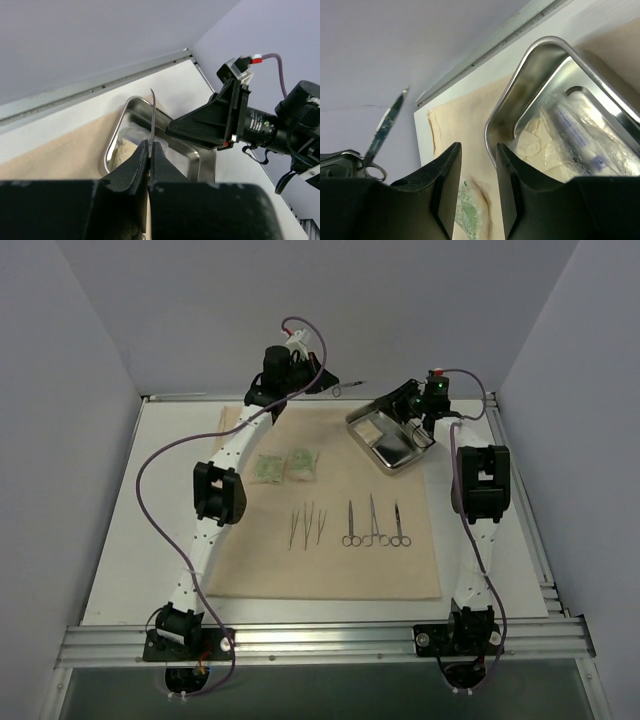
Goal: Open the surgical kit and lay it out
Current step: Pick up the medical item from the container, then place the medical item in the surgical kit.
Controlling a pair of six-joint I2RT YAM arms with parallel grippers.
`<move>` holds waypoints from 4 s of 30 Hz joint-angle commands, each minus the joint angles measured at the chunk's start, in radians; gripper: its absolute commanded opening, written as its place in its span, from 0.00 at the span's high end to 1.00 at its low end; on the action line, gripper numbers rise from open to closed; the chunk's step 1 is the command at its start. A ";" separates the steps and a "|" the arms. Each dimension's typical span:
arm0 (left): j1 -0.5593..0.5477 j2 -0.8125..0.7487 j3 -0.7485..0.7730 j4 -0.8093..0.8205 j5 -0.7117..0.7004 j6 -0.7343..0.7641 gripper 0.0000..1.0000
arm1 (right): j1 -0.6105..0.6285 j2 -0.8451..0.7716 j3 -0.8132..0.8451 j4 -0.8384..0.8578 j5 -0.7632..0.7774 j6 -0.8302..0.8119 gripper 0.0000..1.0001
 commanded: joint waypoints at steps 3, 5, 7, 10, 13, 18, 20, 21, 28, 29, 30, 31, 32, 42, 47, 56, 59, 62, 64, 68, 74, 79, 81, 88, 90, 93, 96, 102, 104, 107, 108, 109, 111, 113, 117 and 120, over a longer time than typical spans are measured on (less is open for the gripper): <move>0.013 -0.139 0.058 -0.049 0.030 0.080 0.98 | 0.013 -0.141 -0.090 0.025 0.020 -0.002 0.69; 0.012 -0.177 0.050 -0.078 0.030 0.133 0.98 | 0.013 -0.189 -0.094 -0.009 0.029 -0.016 0.66; 0.010 -0.266 -0.009 -0.121 0.018 0.250 0.98 | 0.034 -0.277 -0.110 -0.035 0.041 -0.036 0.60; -0.005 -0.425 -0.184 -0.156 -0.064 0.396 0.98 | 0.083 -0.408 -0.149 -0.069 0.102 -0.073 0.51; -0.009 -0.522 -0.270 -0.201 -0.085 0.432 0.98 | 0.139 -0.492 -0.241 0.008 0.142 -0.011 0.48; -0.040 -0.565 -0.258 -0.437 -0.229 0.718 0.98 | 0.160 -0.578 -0.268 -0.056 0.159 -0.064 0.44; -0.043 -0.610 -0.302 -0.535 -0.302 0.771 0.98 | 0.156 -0.620 -0.256 -0.165 0.198 -0.134 0.44; -0.046 -0.636 -0.342 -0.550 -0.330 0.789 0.98 | 0.156 -0.634 -0.255 -0.194 0.210 -0.164 0.44; -0.210 -1.071 -0.933 -0.465 -0.612 0.961 0.98 | 0.154 -0.745 -0.388 -0.260 0.225 -0.278 0.44; -0.238 -1.116 -1.006 -0.451 -0.647 0.984 0.98 | 0.153 -0.752 -0.403 -0.262 0.218 -0.284 0.44; -0.264 -1.154 -1.078 -0.433 -0.684 1.018 0.98 | 0.154 -0.755 -0.416 -0.262 0.212 -0.290 0.44; -0.287 -1.226 -1.212 -0.399 -0.747 1.027 0.98 | 0.154 -0.759 -0.428 -0.264 0.204 -0.292 0.44; -0.316 -1.255 -1.275 -0.377 -0.778 1.036 0.98 | 0.154 -0.761 -0.445 -0.267 0.196 -0.296 0.44; -0.479 -1.342 -1.456 -0.206 -0.974 1.169 0.98 | 0.208 -0.703 -0.399 -0.423 0.104 -0.349 0.45; -0.559 -1.394 -1.716 0.294 -1.073 1.618 0.98 | 0.298 -0.690 -0.350 -0.445 0.190 -0.324 0.44; -0.660 -1.412 -2.065 0.825 -1.014 2.193 0.98 | 0.403 -0.678 -0.298 -0.375 0.271 -0.240 0.43; -0.680 -1.394 -2.128 0.884 -1.014 2.274 0.98 | 0.459 -0.657 -0.227 -0.463 0.362 -0.279 0.43; -0.681 -1.377 -2.165 0.936 -1.016 2.342 0.98 | 0.498 -0.644 -0.206 -0.492 0.412 -0.281 0.43; -0.681 -1.374 -2.176 0.959 -1.017 2.372 0.98 | 0.513 -0.638 -0.199 -0.497 0.414 -0.270 0.43; -0.683 -1.372 -2.189 0.967 -1.011 2.399 0.98 | 0.547 -0.614 -0.186 -0.540 0.434 -0.263 0.43; -0.681 -1.351 -2.186 0.965 -1.020 2.399 0.98 | 0.568 -0.577 -0.127 -0.626 0.488 -0.269 0.44; -0.683 -1.340 -2.183 0.959 -1.030 2.386 0.98 | 0.578 -0.555 -0.123 -0.638 0.474 -0.257 0.48; -0.683 -1.338 -2.182 0.947 -1.031 2.374 0.98 | 0.588 -0.536 -0.097 -0.656 0.466 -0.263 0.50; -0.655 -1.289 -2.154 0.954 -1.031 2.360 0.98 | 0.604 -0.517 -0.086 -0.682 0.446 -0.260 0.50; -0.646 -1.248 -2.139 0.995 -1.028 2.372 0.98 | 0.605 -0.502 -0.083 -0.685 0.435 -0.258 0.50; -0.632 -1.207 -2.111 1.025 -1.034 2.376 0.98 | 0.605 -0.488 -0.089 -0.690 0.416 -0.260 0.53; -0.623 -1.193 -2.102 1.032 -1.036 2.379 0.98 | 0.602 -0.492 -0.118 -0.679 0.414 -0.254 0.54; -0.603 -1.177 -2.094 1.045 -1.027 2.380 0.98 | 0.590 -0.491 -0.159 -0.655 0.397 -0.243 0.54; -0.603 -1.174 -2.087 1.048 -1.027 2.380 0.98 | 0.590 -0.480 -0.147 -0.650 0.386 -0.247 0.54; -0.602 -1.165 -2.076 1.046 -1.027 2.380 0.98 | 0.590 -0.451 -0.140 -0.644 0.362 -0.247 0.55; -0.602 -1.162 -2.073 1.045 -1.025 2.380 0.98 | 0.590 -0.448 -0.141 -0.632 0.354 -0.244 0.55; -0.602 -1.162 -2.071 1.045 -1.026 2.380 0.98 | 0.588 -0.445 -0.141 -0.626 0.356 -0.244 0.55; -0.602 -1.157 -2.068 1.043 -1.025 2.379 0.98 | 0.585 -0.437 -0.140 -0.613 0.351 -0.240 0.56; -0.602 -1.151 -2.068 1.043 -1.025 2.374 0.98 | 0.582 -0.428 -0.140 -0.603 0.337 -0.235 0.58; -0.600 -1.147 -2.065 1.036 -1.025 2.371 0.98 | 0.579 -0.427 -0.141 -0.590 0.333 -0.232 0.69; -0.599 -1.142 -2.061 1.032 -1.028 2.366 0.98 | 0.576 -0.430 -0.138 -0.583 0.340 -0.232 0.81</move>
